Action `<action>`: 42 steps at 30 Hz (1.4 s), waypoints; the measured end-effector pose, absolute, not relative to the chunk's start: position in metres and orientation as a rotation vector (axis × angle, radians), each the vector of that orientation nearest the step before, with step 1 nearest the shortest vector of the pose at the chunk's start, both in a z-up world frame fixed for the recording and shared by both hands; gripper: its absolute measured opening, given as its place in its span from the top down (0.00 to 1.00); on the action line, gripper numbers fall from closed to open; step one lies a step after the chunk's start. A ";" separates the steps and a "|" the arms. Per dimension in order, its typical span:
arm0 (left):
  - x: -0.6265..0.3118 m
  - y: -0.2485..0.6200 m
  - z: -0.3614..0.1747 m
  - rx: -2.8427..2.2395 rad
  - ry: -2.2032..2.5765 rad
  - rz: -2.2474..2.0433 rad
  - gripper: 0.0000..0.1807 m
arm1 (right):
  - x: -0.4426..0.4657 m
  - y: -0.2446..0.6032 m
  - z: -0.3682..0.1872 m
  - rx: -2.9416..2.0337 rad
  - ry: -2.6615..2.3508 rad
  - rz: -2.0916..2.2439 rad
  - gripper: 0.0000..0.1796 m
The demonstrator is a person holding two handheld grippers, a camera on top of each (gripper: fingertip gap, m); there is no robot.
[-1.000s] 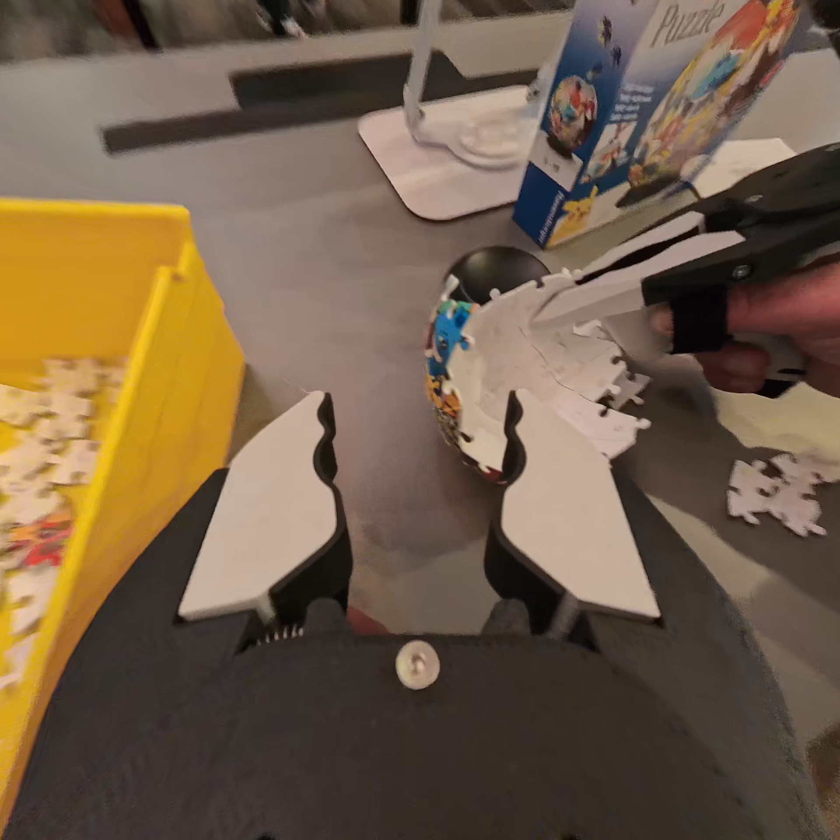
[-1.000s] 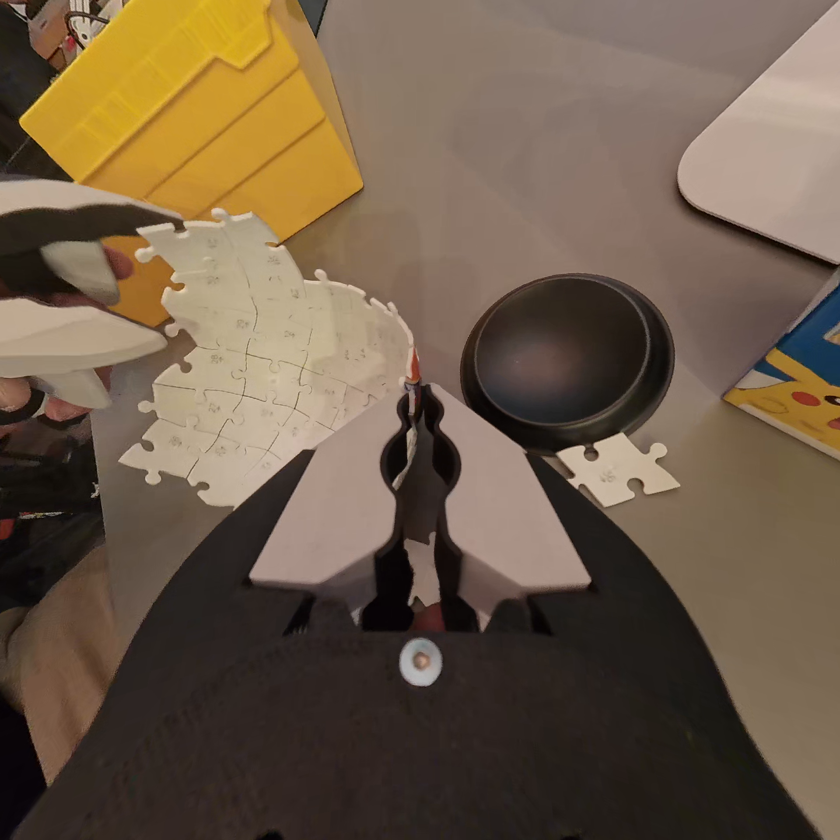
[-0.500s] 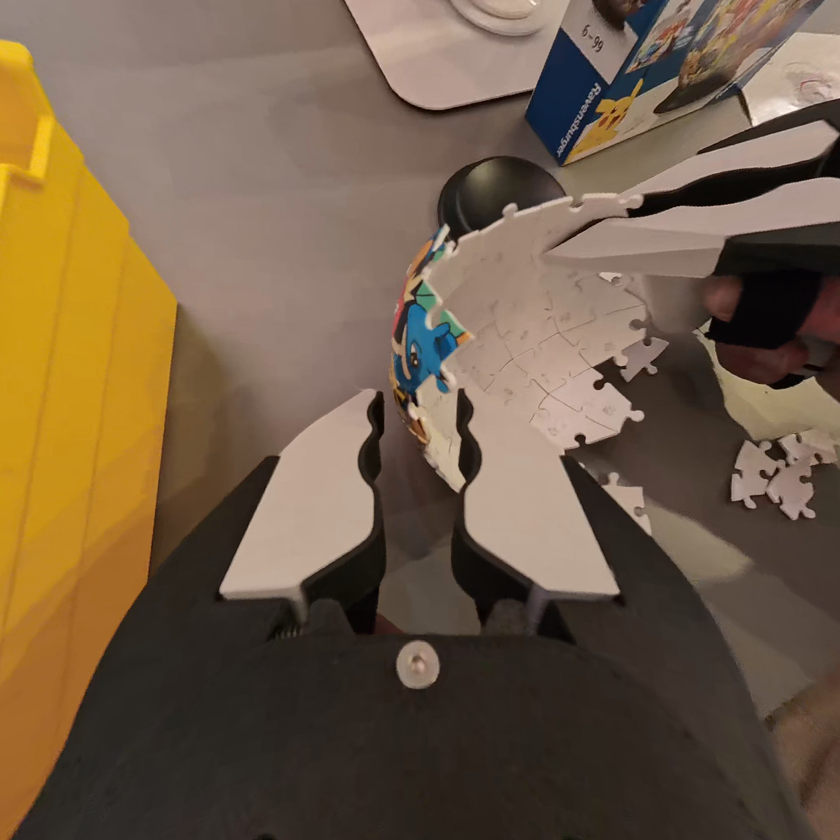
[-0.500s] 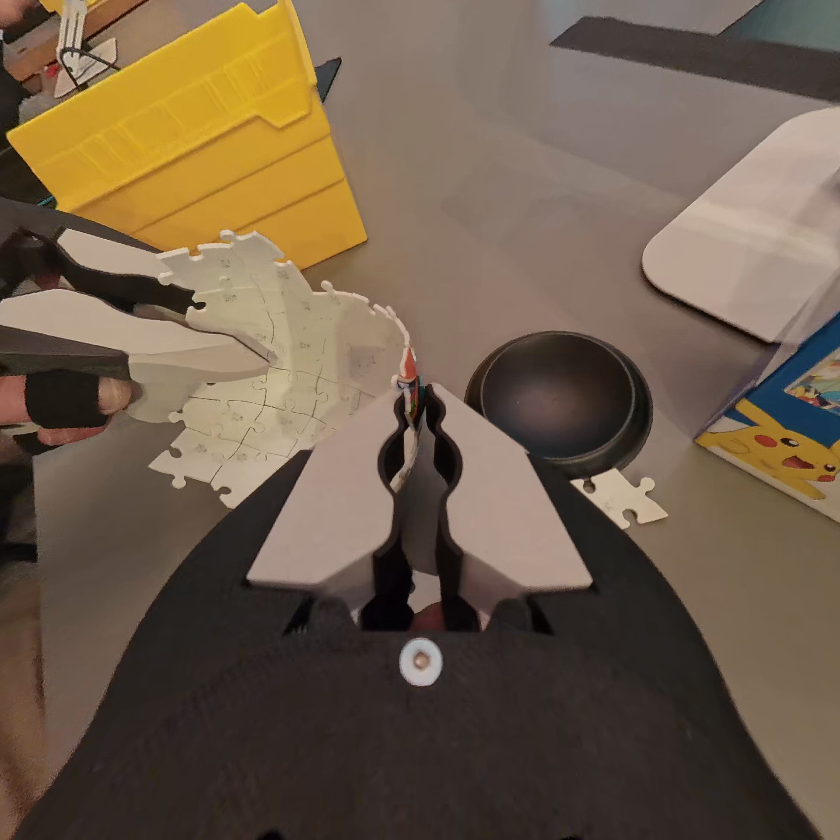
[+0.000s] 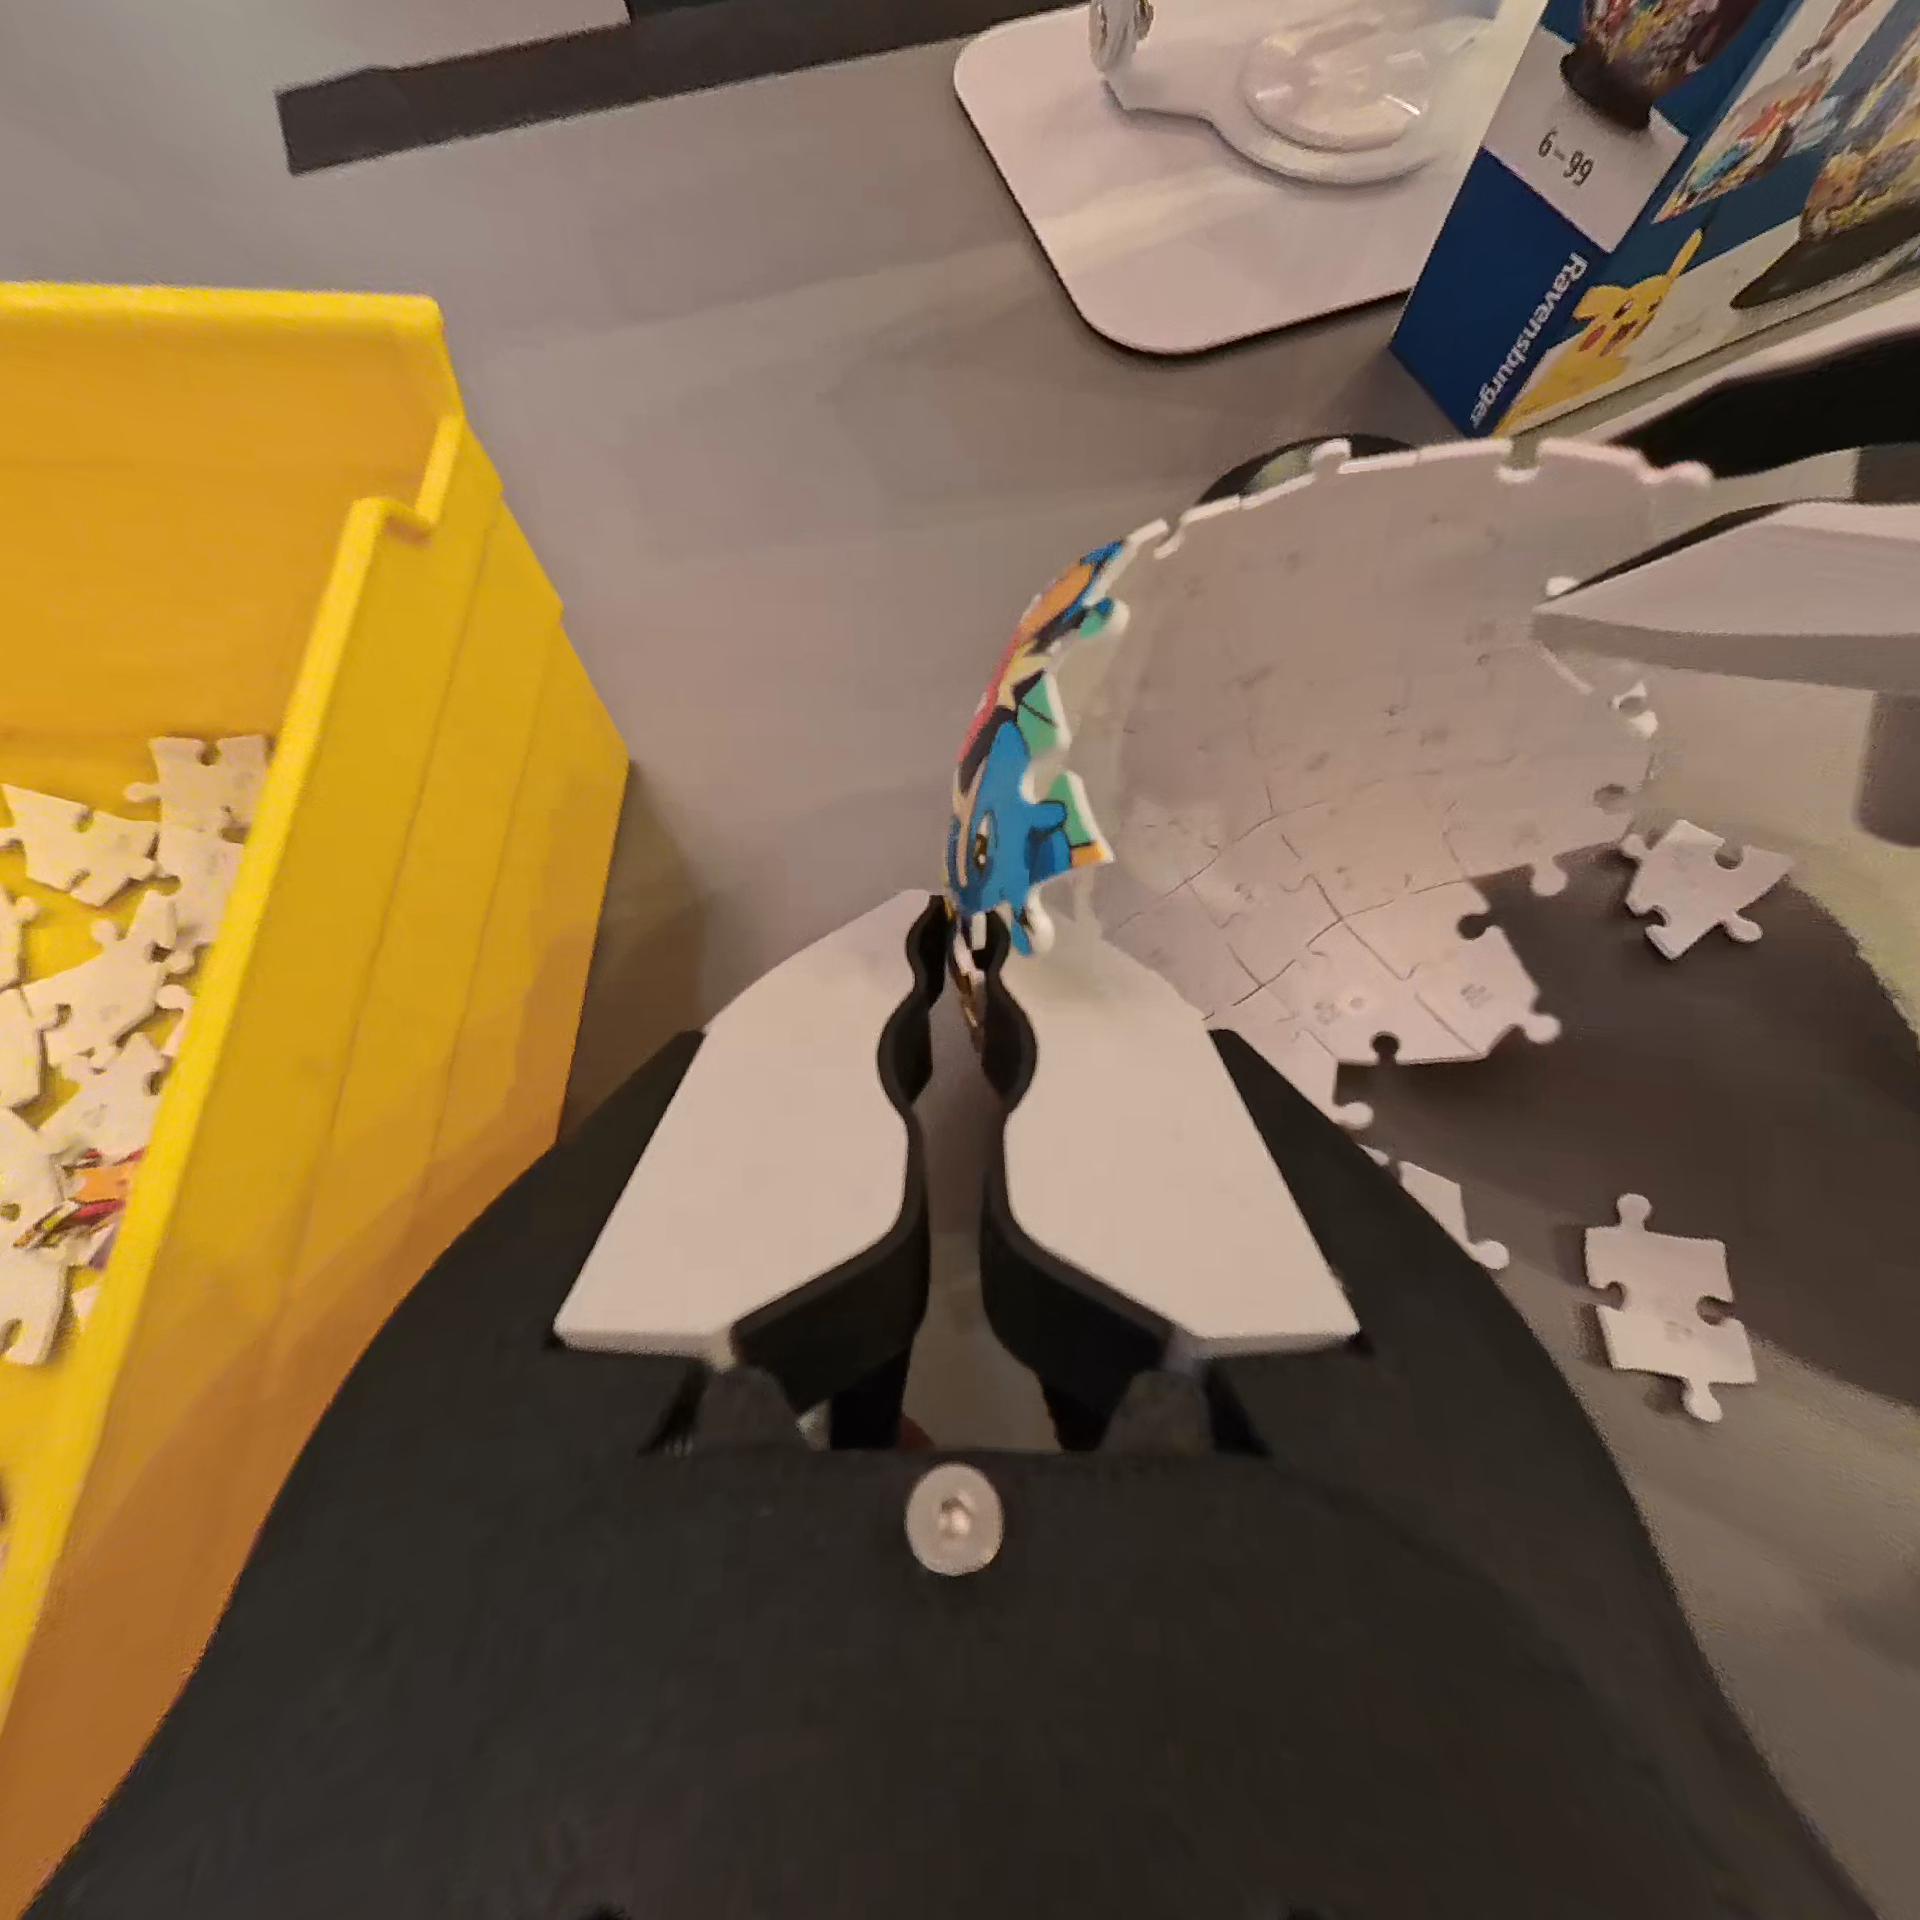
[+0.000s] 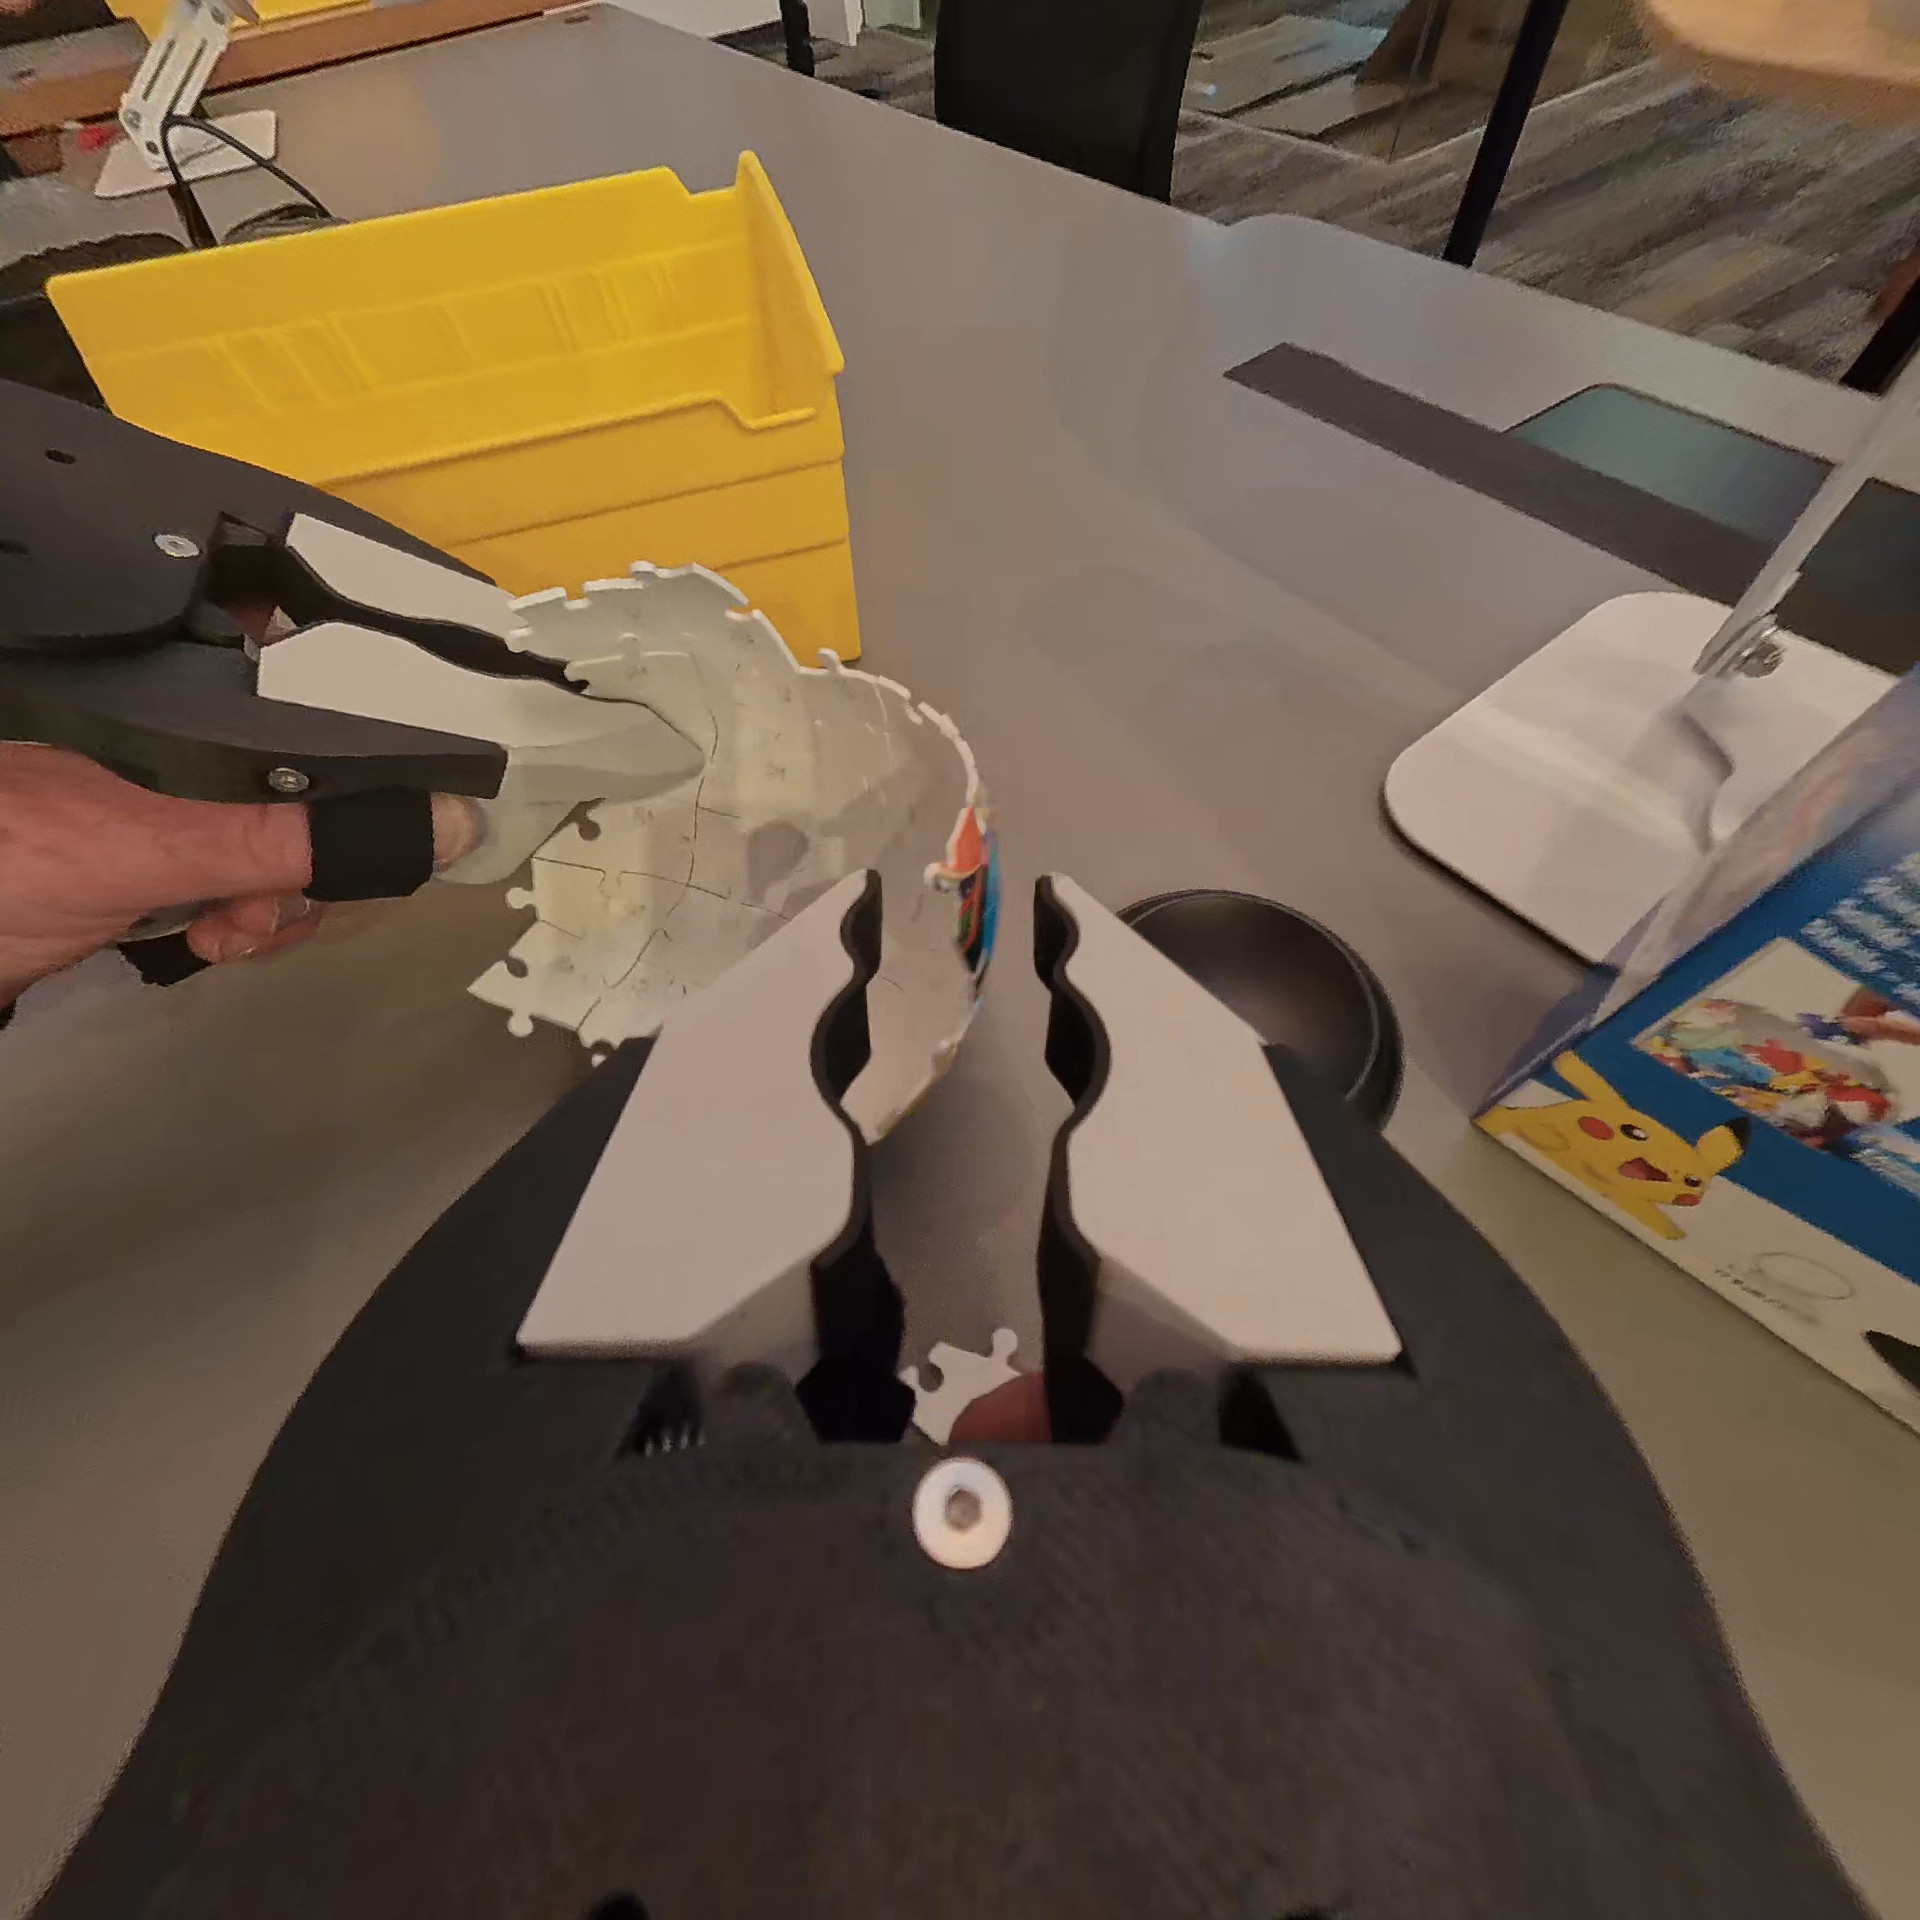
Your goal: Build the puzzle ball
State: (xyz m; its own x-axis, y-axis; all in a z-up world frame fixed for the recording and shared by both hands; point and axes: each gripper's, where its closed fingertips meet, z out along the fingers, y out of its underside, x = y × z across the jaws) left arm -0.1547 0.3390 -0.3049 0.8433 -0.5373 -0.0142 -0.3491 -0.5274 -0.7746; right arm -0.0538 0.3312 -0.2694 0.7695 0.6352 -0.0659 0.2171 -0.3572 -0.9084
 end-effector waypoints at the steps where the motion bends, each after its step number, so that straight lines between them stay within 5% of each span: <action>1: -0.155 0.340 -0.303 -2.164 0.646 -0.287 0.98 | -0.051 0.330 -0.266 -1.916 -0.657 0.492 0.84; 11: -0.170 0.342 -0.286 -2.085 0.686 -0.136 0.98 | -0.050 0.289 -0.268 -1.911 -0.953 0.482 0.89; 24: -0.181 0.339 -0.278 -2.064 0.692 -0.063 0.98 | -0.099 0.234 -0.339 -2.114 -1.260 0.479 0.77; 42: -0.189 0.341 -0.275 -2.043 0.709 -0.056 0.98 | -0.106 0.248 -0.350 -2.182 -1.170 0.437 0.91</action>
State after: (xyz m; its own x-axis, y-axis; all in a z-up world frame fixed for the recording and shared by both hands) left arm -0.1885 0.3415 -0.2753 0.8316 -0.5037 -0.2340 -0.4610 -0.3911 -0.7966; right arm -0.1060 0.2480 -0.3500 0.5535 0.8329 0.0000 0.6285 -0.4177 -0.6561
